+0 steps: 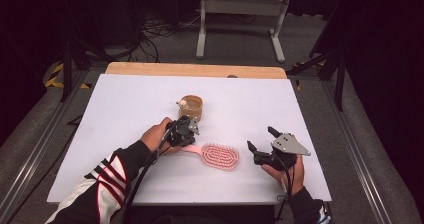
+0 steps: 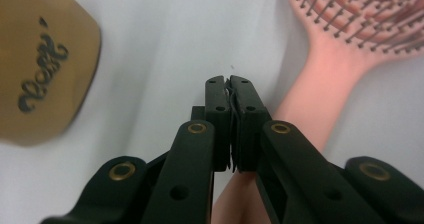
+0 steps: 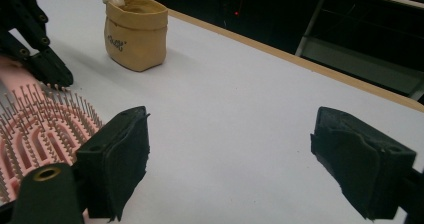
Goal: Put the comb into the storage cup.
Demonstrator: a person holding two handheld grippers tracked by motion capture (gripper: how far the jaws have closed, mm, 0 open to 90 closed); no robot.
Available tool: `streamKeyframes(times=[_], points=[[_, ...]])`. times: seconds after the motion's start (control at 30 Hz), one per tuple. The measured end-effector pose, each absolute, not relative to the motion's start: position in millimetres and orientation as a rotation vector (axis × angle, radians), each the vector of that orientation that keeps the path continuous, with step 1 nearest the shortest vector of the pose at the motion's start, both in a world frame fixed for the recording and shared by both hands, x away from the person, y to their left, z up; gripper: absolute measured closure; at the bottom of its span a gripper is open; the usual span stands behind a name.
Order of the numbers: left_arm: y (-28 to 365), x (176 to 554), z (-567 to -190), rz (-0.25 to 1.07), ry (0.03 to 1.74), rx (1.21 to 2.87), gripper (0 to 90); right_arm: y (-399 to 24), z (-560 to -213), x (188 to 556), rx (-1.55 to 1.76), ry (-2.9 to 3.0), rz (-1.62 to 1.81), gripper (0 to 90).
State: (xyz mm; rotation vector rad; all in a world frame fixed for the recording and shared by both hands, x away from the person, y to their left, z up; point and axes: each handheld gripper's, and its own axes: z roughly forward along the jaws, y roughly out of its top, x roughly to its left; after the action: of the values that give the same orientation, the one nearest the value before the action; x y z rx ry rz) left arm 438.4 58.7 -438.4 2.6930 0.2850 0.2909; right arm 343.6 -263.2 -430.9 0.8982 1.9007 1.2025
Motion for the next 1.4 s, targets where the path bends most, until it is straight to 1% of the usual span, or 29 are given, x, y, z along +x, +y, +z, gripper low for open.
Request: streamKeyframes(times=[0.3,0.73,1.2,1.4], points=[[80,418,-440,0.258,0.302,2.642,87.8,-261,-432,343,0.893,1.909,1.193,15.8],[92,392,-438,0.271,0.265,2.639,87.0,-261,-433,344,0.891,1.922,1.188,15.9],[110,379,-438,0.255,0.287,2.602,88.5,-256,-435,343,0.872,1.952,1.179,15.8],[112,376,-439,0.217,0.295,2.589,88.9,-255,-435,343,0.865,1.962,1.176,15.8]])
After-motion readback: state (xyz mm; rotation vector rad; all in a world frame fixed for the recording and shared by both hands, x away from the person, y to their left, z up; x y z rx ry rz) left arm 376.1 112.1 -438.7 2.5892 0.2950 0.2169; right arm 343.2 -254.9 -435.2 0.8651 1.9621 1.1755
